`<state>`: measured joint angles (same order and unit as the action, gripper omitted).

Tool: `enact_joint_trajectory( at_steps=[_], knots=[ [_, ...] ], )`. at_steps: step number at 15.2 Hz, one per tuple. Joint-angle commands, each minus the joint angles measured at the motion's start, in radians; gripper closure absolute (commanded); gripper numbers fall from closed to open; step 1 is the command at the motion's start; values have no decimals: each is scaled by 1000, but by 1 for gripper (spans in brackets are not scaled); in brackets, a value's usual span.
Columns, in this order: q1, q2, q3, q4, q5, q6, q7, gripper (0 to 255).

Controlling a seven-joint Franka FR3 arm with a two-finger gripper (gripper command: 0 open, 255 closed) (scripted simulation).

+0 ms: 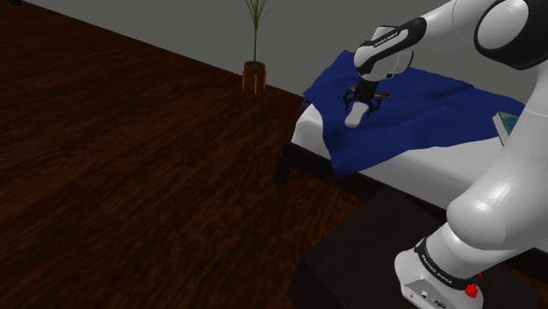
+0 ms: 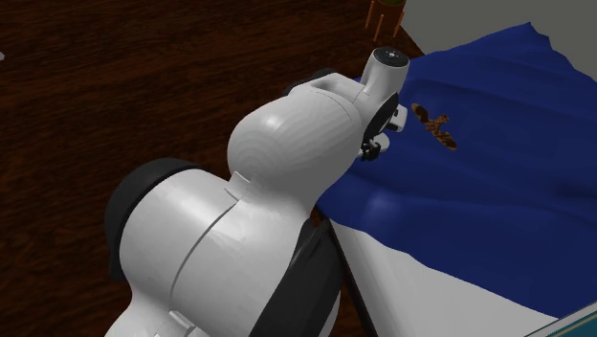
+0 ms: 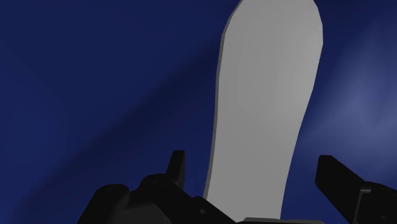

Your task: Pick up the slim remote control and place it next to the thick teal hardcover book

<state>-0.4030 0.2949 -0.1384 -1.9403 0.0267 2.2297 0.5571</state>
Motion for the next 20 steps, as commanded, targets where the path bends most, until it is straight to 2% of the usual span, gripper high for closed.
enact_joint_trajectory(
  at_steps=[1,3,4,13,20],
  knots=[
    [0,0,0,0,0,0,0,0],
    [0,0,0,0,0,0,0,0],
    [0,0,0,0,0,0,0,255],
    [0,0,0,0,0,0,0,255],
    [2,-45,-3,36,-8,-81,4,255]
  ],
)
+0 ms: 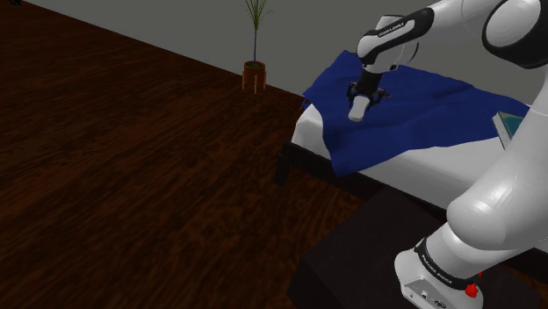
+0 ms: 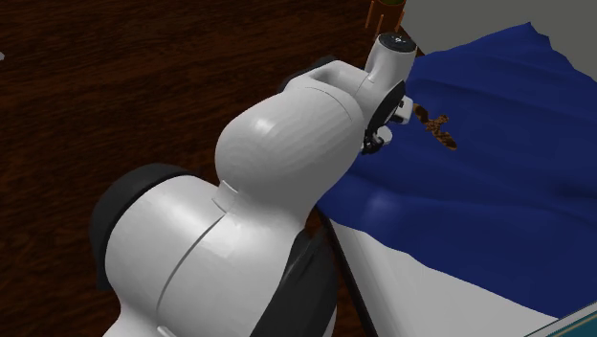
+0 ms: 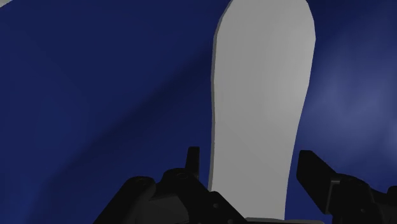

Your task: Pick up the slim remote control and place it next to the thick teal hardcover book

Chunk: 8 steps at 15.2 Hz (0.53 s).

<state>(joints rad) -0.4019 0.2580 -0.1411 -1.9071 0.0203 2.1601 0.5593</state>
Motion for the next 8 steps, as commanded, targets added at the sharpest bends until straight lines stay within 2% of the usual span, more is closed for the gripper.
enact_joint_trajectory(
  at_steps=[1,8],
  knots=[
    [1,-14,0,9,-3,-24,2,255],
    [3,-50,-2,59,-9,-108,5,255]
  ],
)
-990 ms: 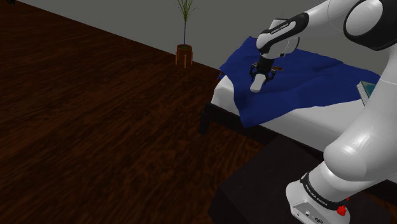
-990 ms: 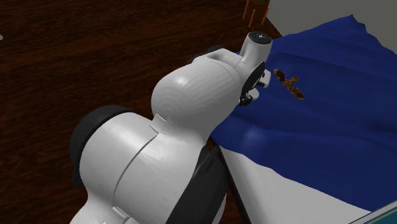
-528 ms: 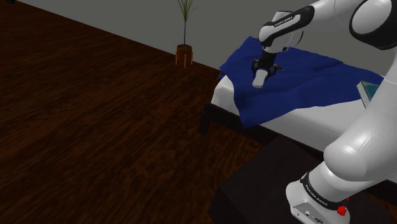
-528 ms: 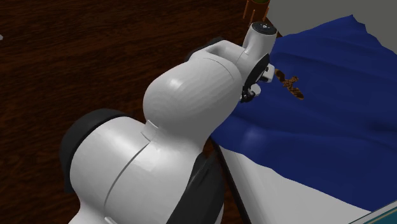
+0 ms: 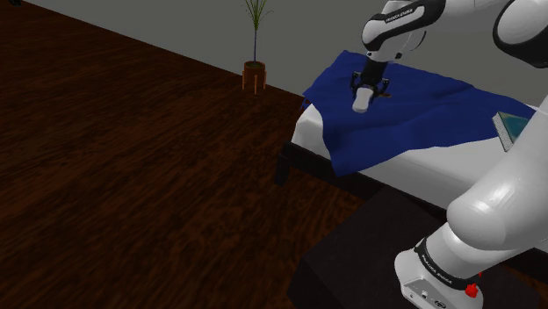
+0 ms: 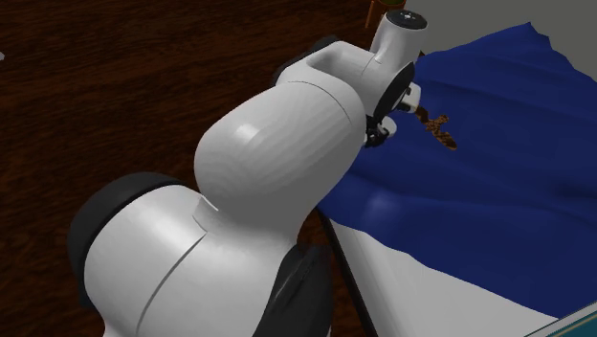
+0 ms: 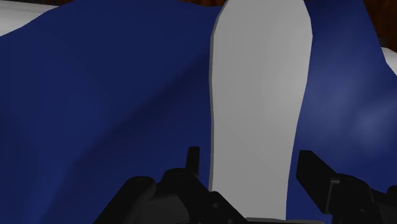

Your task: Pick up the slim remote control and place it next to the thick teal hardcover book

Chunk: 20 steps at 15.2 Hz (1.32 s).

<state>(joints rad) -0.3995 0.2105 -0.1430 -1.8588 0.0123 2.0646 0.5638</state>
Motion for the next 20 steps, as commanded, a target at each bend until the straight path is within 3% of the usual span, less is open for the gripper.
enact_joint_trajectory(
  at_steps=[1,6,20],
  knots=[
    [1,-7,0,18,-1,-25,1,255],
    [1,-25,-1,60,-4,-85,2,255],
    [-188,-1,-124,86,27,-87,-320,255]
  ],
)
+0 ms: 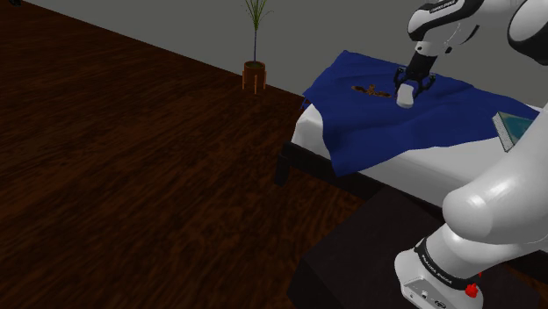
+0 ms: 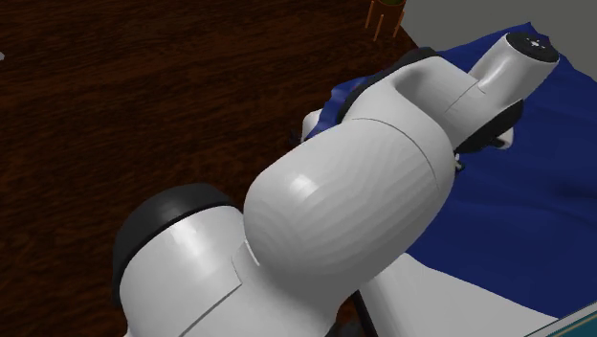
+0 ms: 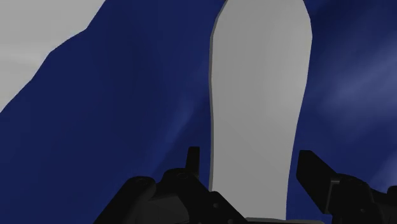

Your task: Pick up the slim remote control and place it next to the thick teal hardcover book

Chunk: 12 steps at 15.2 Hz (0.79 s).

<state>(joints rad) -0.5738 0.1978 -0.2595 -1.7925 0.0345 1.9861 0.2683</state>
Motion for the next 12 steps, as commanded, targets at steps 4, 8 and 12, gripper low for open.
enact_joint_trajectory(
  at_steps=[4,8,12],
  knots=[
    [-73,51,-39,72,24,-22,-118,255],
    [-137,106,-66,145,49,-44,-211,255],
    [-207,177,-86,242,79,-75,-301,255]
  ],
)
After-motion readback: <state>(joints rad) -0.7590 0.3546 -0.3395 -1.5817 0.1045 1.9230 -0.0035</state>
